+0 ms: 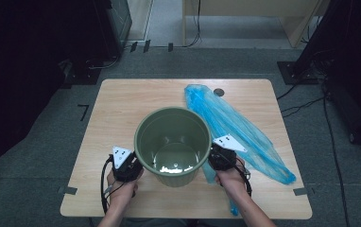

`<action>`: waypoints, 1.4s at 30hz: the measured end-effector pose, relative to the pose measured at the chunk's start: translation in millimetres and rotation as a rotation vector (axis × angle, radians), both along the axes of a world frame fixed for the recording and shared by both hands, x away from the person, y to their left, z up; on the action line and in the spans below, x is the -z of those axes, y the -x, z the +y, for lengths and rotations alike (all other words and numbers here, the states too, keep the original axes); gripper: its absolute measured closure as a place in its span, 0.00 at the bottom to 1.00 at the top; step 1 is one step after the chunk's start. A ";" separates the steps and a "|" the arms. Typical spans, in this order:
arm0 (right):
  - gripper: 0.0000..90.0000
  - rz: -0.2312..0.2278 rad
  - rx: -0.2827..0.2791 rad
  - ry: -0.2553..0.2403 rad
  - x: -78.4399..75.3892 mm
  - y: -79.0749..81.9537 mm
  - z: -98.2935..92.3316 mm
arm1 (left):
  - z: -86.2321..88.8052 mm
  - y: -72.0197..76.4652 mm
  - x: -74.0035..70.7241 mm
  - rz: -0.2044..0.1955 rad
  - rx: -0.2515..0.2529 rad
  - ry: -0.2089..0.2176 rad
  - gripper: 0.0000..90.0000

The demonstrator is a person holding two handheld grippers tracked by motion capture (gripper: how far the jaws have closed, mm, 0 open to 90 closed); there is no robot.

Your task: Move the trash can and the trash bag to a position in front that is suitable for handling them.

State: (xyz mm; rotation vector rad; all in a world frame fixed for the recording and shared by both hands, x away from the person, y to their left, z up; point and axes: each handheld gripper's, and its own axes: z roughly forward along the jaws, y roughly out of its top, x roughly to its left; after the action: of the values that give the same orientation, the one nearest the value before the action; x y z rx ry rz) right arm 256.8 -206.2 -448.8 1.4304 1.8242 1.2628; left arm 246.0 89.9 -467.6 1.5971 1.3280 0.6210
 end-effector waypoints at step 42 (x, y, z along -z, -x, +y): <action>0.74 -0.049 -0.098 0.011 6.6 46.8 -27.6 | 9.9 28.3 0.4 -0.083 0.094 -0.093 0.58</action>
State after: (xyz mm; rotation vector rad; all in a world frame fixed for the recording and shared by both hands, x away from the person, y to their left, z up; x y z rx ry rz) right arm 210.0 -233.8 -455.4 1.3068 1.8854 1.3209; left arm 217.7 99.7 -468.0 1.6800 1.1718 0.6921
